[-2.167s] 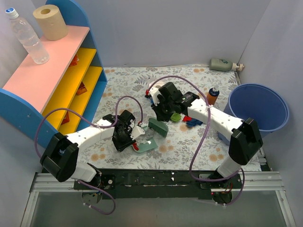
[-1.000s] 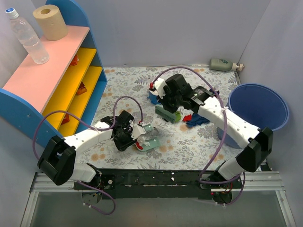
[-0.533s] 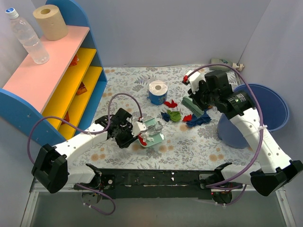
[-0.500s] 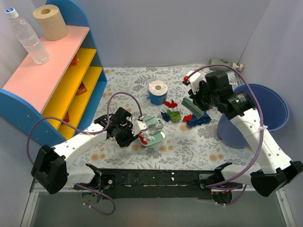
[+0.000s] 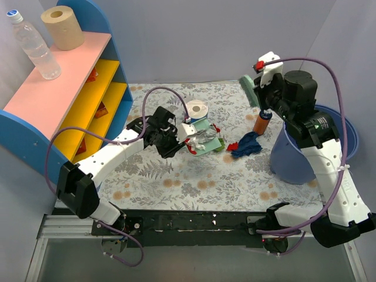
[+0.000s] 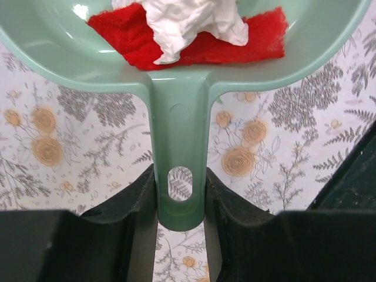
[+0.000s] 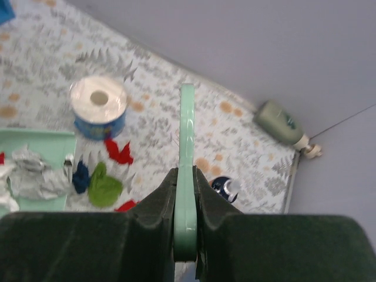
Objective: Sweep away the paper scraps from the table
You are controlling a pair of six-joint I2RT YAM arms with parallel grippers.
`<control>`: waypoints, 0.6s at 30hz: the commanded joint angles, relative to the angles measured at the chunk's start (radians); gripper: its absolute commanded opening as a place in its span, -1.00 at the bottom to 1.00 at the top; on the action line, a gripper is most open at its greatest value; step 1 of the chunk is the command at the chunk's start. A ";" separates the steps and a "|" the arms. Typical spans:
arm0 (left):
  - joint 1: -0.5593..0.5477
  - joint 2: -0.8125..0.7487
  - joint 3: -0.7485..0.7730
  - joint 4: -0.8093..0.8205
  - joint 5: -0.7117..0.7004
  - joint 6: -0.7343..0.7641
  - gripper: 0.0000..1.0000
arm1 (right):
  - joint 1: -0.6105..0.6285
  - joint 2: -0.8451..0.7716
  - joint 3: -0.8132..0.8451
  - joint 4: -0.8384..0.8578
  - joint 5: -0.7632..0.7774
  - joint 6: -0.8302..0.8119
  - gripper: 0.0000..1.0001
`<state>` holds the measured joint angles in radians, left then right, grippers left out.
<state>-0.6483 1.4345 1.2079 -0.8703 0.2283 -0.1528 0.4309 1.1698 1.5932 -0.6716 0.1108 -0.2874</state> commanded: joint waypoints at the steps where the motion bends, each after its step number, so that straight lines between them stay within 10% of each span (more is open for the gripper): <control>1: -0.010 0.062 0.165 -0.022 0.020 -0.005 -1.00 | -0.021 0.025 0.114 0.198 0.082 0.022 -0.97; 18: -0.151 0.334 0.619 0.001 -0.018 -0.008 -1.00 | -0.316 0.148 0.286 0.234 0.084 0.164 -0.97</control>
<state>-0.7776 1.7515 1.7313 -0.8871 0.2169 -0.1505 0.1501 1.3380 1.8462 -0.4992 0.2485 -0.1894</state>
